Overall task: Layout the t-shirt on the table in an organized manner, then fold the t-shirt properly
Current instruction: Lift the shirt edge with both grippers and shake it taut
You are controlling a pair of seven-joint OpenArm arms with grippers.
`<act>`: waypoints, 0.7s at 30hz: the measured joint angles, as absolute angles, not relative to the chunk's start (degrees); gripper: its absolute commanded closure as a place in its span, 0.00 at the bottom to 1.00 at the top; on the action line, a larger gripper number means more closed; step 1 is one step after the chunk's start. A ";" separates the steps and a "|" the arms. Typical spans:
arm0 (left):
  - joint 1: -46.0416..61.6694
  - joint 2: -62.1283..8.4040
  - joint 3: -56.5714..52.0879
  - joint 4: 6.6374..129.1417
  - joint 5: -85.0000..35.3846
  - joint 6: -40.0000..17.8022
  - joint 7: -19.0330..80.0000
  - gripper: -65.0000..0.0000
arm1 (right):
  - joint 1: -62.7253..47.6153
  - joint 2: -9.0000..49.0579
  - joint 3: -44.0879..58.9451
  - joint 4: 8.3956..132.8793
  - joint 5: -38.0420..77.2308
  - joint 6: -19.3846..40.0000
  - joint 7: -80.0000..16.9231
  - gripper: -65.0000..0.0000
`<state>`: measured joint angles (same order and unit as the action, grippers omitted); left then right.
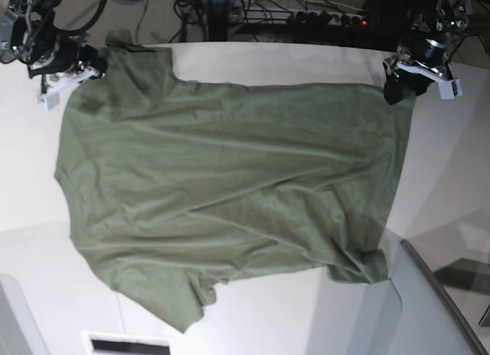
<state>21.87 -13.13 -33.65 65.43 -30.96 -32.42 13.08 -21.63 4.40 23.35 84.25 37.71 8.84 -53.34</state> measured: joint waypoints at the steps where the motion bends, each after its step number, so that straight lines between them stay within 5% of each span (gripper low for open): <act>1: 21.74 -13.15 -33.65 65.43 -30.94 -32.40 13.10 0.33 | -21.65 4.40 23.35 84.25 37.71 8.84 -53.34 1.00; 4: 21.43 -12.16 -33.93 65.49 -30.96 -31.94 12.80 0.39 | -21.63 4.40 23.35 84.25 37.74 8.86 -53.49 1.00; 11: 21.43 -11.88 -33.91 65.23 -30.63 -31.94 13.43 0.74 | -21.63 4.54 23.24 84.25 37.71 8.86 -53.54 1.00; 19: 19.18 -12.19 -33.89 63.96 -30.46 -31.79 13.76 1.00 | -21.65 4.54 23.22 84.42 37.71 8.86 -53.58 1.00; 21: 19.22 -12.25 -33.89 64.16 -30.44 -31.77 13.80 1.00 | -22.02 4.54 23.22 84.79 37.63 8.84 -53.60 1.00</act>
